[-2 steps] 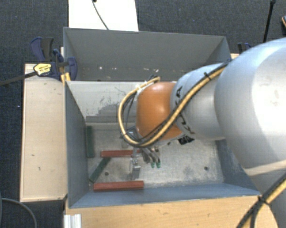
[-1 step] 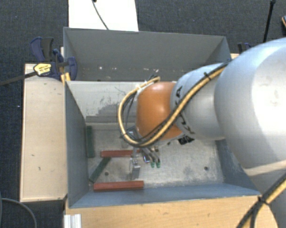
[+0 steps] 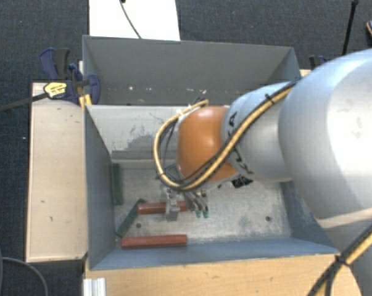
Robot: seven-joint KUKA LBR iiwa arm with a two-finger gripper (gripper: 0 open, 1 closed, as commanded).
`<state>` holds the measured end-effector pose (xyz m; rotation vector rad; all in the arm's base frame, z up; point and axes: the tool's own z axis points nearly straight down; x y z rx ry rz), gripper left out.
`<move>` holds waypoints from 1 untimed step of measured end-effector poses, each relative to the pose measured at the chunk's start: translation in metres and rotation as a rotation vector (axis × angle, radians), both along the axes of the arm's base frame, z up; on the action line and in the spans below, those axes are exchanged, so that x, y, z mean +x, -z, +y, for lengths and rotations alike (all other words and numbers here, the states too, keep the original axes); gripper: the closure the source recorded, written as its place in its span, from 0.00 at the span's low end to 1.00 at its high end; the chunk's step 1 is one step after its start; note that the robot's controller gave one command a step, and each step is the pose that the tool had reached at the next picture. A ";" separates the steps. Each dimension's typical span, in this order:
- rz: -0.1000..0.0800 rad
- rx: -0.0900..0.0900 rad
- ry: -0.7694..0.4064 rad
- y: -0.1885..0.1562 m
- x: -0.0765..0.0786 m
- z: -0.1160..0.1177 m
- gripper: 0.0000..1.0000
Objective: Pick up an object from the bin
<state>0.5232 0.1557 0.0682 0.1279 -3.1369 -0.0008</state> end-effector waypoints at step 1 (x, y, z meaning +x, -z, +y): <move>-0.006 0.002 0.003 -0.025 0.001 0.000 1.00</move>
Offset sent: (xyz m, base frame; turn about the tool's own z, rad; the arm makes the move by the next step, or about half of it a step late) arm 0.0000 0.0001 0.0230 0.0000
